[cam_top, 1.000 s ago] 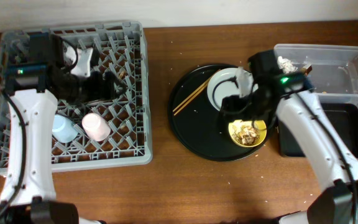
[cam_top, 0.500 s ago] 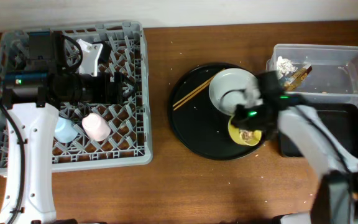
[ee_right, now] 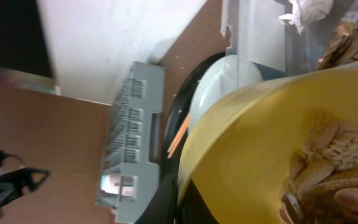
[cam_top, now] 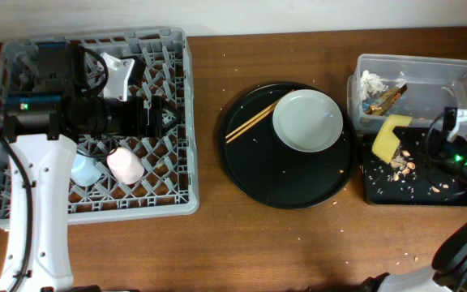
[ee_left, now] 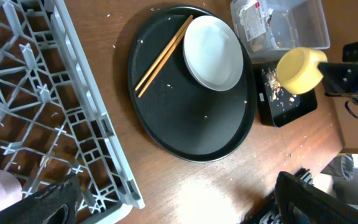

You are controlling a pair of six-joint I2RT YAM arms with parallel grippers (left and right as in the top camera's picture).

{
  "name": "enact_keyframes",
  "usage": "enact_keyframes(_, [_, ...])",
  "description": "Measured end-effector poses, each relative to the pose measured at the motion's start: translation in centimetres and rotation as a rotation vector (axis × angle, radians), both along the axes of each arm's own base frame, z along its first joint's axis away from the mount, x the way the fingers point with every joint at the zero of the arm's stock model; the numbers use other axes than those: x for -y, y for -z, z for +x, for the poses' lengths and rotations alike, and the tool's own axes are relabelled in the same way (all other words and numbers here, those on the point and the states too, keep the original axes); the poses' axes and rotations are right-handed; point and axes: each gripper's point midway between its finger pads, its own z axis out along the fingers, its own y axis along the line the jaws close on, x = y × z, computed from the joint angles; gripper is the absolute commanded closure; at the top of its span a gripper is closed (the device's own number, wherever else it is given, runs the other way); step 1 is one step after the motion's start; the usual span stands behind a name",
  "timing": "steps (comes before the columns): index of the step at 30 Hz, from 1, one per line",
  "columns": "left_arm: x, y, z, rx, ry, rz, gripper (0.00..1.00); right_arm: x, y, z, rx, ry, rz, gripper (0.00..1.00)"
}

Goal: Sort waste into correct bins and load items into the dishwasher rack
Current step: 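Lift the yellow bowl with right gripper and tip food onto black tray, then set the empty yellow bowl back on the round tray with right gripper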

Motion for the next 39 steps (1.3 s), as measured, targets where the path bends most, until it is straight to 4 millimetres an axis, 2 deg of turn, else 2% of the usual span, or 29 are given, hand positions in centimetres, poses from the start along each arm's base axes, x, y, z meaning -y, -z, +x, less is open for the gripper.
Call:
enact_keyframes(4, [-0.1,0.0,0.0,0.000,-0.002,0.004,0.01,3.6,-0.5,-1.7,0.032,0.099,0.063,0.96])
enact_keyframes(6, [-0.1,0.0,0.0,0.000,-0.002,0.004,0.01,4.6,-0.5,-2.4,0.021,0.135,0.080,0.96])
enact_keyframes(10, [-0.1,0.1,0.0,-0.001,-0.003,0.007,0.01,4.3,-0.1,-2.8,-0.021,0.142,0.106,0.96])
enact_keyframes(13, [-0.1,0.1,0.0,0.000,-0.004,0.007,0.01,3.4,-1.2,-3.2,-0.010,0.130,0.204,0.96])
enact_keyframes(15, [-0.1,0.1,0.0,0.000,-0.004,0.008,0.01,3.6,0.3,-3.4,-0.105,0.155,0.186,0.96])
enact_keyframes(18, [-0.2,0.1,0.0,-0.003,-0.005,0.010,0.01,3.0,0.1,-3.9,-0.099,0.139,0.203,0.96])
enact_keyframes(19, [-0.2,0.1,0.0,-0.003,-0.005,0.010,0.01,2.4,-0.5,-4.2,-0.060,0.120,0.209,0.96])
enact_keyframes(25, [-0.2,0.1,0.0,-0.002,-0.005,0.010,0.01,2.0,-0.6,-4.3,-0.067,0.110,0.197,0.96])
enact_keyframes(26, [-0.2,0.1,0.0,-0.002,-0.005,0.010,0.01,1.3,-1.4,-4.7,-0.065,0.103,0.236,0.96])
enact_keyframes(28, [-0.2,0.1,0.0,-0.003,-0.005,0.010,0.01,1.8,0.1,-4.7,-0.167,0.129,0.203,0.96])
enact_keyframes(29, [-0.2,0.1,0.0,-0.003,-0.005,0.010,0.01,1.2,-0.3,-5.0,-0.174,0.118,0.233,0.96])
enact_keyframes(31, [-0.2,0.1,0.0,-0.004,-0.005,0.010,0.01,-2.6,-3.0,-5.3,-0.110,0.011,0.175,0.96])
enact_keyframes(32, [-0.1,0.2,-0.1,-0.007,-0.005,0.010,0.01,-5.3,-3.8,-5.4,-0.095,-0.077,0.088,0.96])
enact_keyframes(34, [-0.2,0.2,-0.1,-0.010,-0.005,0.010,0.01,-13.9,-4.8,-6.3,-0.067,-0.358,-0.189,0.96])
enact_keyframes(36, [-0.2,0.2,-0.1,-0.010,-0.005,0.010,0.01,-19.7,-2.9,-6.5,-0.077,-0.527,-0.444,0.96])
enact_keyframes(37, [-0.2,0.2,-0.1,-0.008,-0.005,0.011,0.01,-22.2,-1.2,-6.8,-0.115,-0.580,-0.576,0.96])
enact_keyframes(39, [-0.2,0.2,-0.1,-0.007,-0.006,0.012,0.01,-25.8,2.1,-7.1,-0.150,-0.631,-0.818,0.96])
